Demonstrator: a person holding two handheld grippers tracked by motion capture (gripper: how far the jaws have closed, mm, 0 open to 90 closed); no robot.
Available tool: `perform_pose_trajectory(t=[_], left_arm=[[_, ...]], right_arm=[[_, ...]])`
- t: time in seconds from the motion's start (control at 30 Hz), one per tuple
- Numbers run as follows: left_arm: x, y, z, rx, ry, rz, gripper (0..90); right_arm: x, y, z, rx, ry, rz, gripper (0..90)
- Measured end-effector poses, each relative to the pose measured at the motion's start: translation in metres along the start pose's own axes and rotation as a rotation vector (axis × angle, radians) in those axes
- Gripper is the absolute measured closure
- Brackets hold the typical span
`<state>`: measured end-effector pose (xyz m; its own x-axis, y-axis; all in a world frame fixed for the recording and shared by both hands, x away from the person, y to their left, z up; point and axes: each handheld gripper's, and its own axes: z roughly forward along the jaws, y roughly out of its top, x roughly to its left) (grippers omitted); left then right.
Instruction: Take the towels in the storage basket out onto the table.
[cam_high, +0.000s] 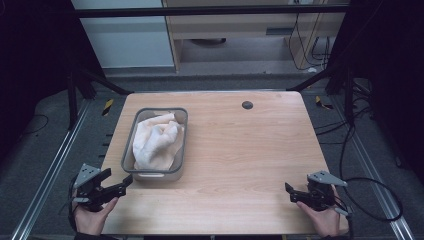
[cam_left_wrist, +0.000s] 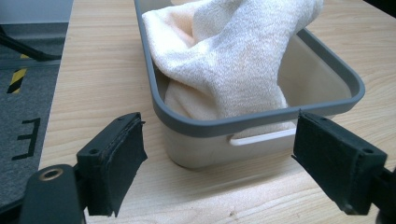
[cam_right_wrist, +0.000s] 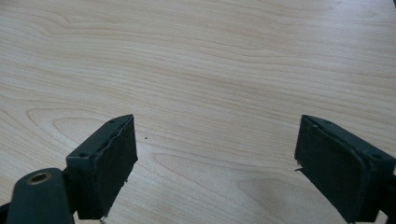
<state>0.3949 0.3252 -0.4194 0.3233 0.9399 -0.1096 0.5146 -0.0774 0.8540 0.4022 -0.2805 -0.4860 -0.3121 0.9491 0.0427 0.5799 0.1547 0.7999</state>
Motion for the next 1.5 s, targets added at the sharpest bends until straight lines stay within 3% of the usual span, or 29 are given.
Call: perform_pose_trajectory(t=[0.43, 0.9, 1.5], left_arm=[[-0.003, 0.019, -0.003, -0.016, -0.028, -0.003, 15.6], [-0.008, 0.046, -0.002, -0.018, -0.065, 0.025, 15.6], [-0.024, 0.075, 0.021, 0.024, -0.086, 0.109, 15.7]], right_arm=[[0.001, 0.000, 0.001, 0.003, -0.001, 0.003, 11.7], [0.000, 0.000, 0.002, 0.006, -0.004, -0.009, 11.6], [0.001, 0.000, 0.004, 0.016, -0.006, -0.010, 11.5]])
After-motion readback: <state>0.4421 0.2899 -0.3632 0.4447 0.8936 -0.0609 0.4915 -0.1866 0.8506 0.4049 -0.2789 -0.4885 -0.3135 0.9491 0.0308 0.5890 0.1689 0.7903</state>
